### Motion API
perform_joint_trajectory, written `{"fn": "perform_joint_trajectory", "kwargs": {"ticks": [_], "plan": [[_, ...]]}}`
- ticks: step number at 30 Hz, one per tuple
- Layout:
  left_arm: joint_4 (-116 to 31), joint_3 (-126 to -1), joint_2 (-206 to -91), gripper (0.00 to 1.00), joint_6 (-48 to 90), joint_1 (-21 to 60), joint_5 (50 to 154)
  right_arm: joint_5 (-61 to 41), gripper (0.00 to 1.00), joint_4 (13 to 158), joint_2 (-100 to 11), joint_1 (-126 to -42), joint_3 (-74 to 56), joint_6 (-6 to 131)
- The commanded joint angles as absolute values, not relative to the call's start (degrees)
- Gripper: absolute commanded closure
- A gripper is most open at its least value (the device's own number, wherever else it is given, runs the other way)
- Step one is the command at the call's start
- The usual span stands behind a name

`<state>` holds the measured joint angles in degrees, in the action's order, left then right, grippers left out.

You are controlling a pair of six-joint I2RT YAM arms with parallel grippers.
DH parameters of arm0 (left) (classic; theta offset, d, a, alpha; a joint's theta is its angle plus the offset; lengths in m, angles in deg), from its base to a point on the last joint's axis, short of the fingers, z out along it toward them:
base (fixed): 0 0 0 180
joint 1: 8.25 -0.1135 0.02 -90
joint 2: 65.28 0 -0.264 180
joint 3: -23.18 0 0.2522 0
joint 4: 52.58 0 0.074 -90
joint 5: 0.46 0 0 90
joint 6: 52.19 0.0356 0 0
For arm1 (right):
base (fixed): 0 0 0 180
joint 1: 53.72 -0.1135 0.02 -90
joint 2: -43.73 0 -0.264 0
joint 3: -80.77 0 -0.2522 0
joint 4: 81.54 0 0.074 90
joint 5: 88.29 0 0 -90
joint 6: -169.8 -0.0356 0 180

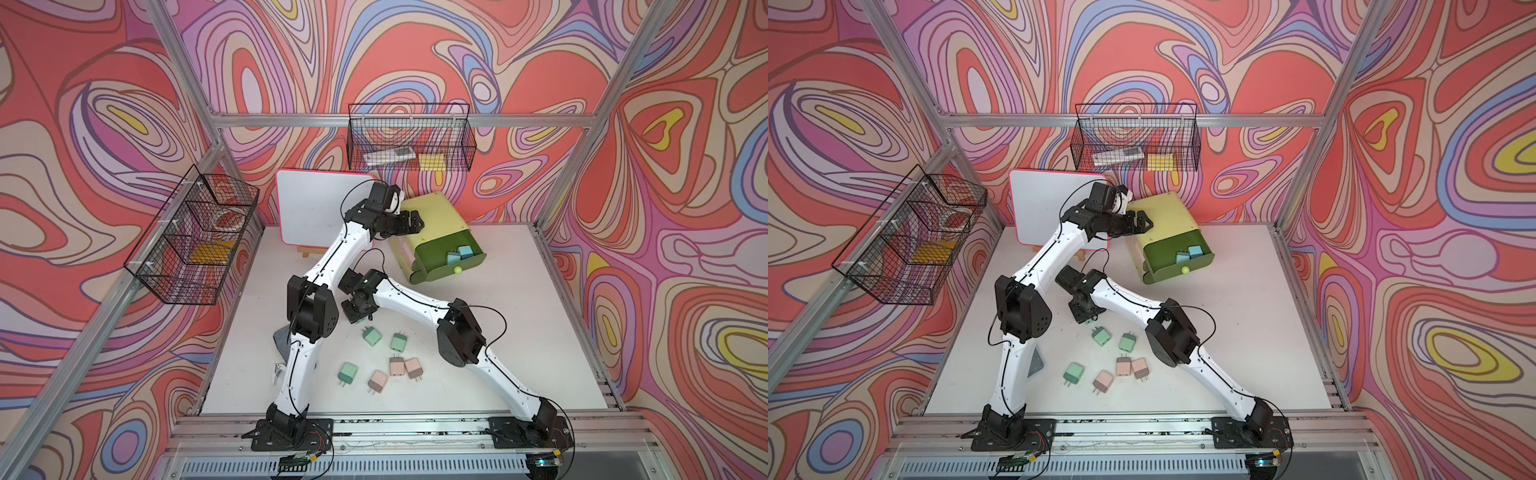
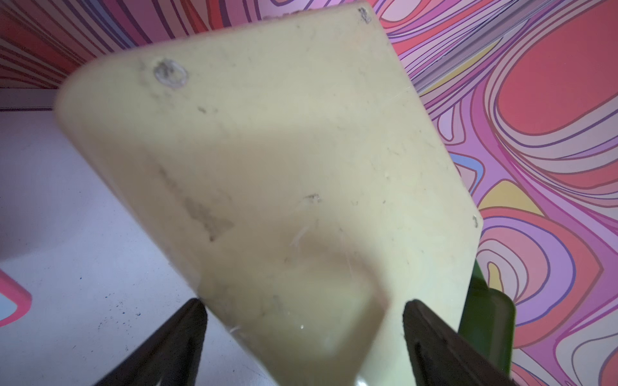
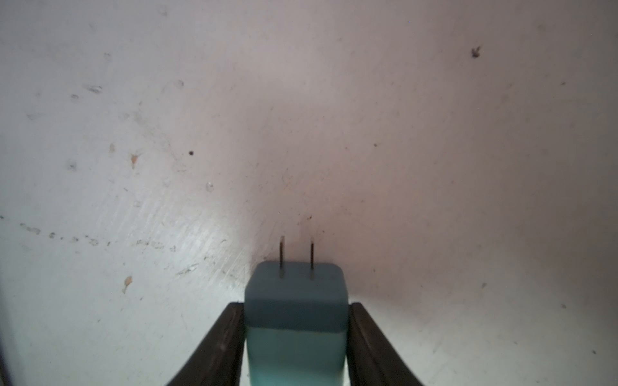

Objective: Place the plugs into the drawer by color
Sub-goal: Pick up the plug from the center of the board.

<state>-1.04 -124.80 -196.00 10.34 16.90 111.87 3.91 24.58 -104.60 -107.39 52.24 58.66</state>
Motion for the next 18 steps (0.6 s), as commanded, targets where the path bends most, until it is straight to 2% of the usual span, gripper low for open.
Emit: {"fn": "perform_joint_trajectory", "kwargs": {"ticks": [1, 10, 18], "plan": [[-1.52, -125.91, -193.69, 0.09, 10.65, 17.27, 112.44, 3.78, 0.53, 25.81, -105.78, -107.1, 51.27, 58.09], [-1.56, -125.91, -193.69, 0.09, 10.56, 17.33, 112.74, 4.74, 0.62, 28.21, -102.71, -107.04, 47.81, 57.85], [-2.25, -125.85, -193.38, 0.09, 10.44, 17.32, 112.9, 4.84, 0.63, 38.51, -84.25, -107.08, 29.61, 58.66]]}}
